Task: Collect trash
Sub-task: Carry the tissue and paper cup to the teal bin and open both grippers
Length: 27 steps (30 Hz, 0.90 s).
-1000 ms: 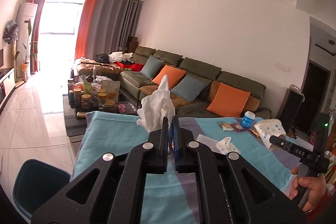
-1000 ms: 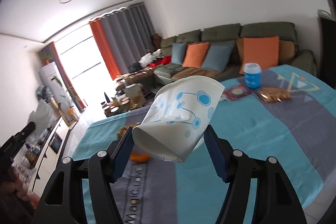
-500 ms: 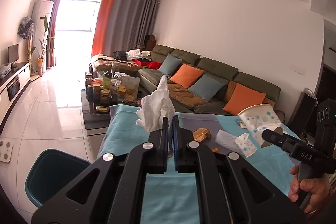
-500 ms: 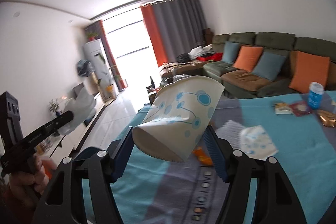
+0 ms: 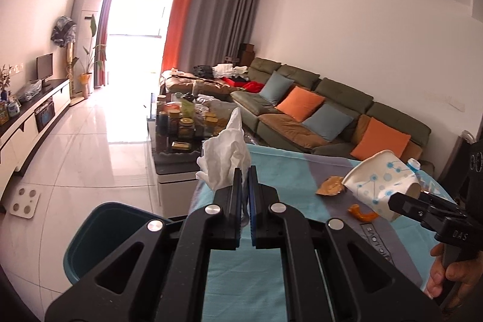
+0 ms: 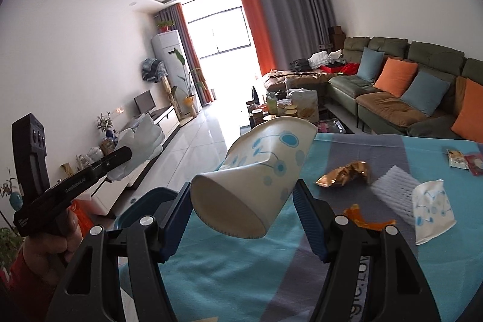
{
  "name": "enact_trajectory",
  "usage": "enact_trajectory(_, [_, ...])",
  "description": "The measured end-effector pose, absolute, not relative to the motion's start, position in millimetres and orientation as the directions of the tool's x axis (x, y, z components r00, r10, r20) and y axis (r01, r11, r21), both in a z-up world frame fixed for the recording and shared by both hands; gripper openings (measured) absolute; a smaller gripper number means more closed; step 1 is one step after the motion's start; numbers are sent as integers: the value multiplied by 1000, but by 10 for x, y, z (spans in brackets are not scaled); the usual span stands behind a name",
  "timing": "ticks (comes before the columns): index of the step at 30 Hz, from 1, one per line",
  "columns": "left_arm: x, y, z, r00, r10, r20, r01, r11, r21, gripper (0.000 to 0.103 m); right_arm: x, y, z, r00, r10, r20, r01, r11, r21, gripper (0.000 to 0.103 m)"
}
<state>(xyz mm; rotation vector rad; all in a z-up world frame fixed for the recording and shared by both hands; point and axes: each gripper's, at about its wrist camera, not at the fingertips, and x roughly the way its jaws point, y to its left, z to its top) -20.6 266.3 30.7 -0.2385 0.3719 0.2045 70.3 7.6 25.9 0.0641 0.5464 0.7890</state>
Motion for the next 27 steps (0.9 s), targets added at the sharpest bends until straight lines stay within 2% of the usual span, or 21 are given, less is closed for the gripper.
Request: enact_trajectory(27, [-79, 2719, 342, 909, 166, -383, -255, 947, -195, 4, 691, 216, 224, 538, 707, -460, -676, 687, 266, 65])
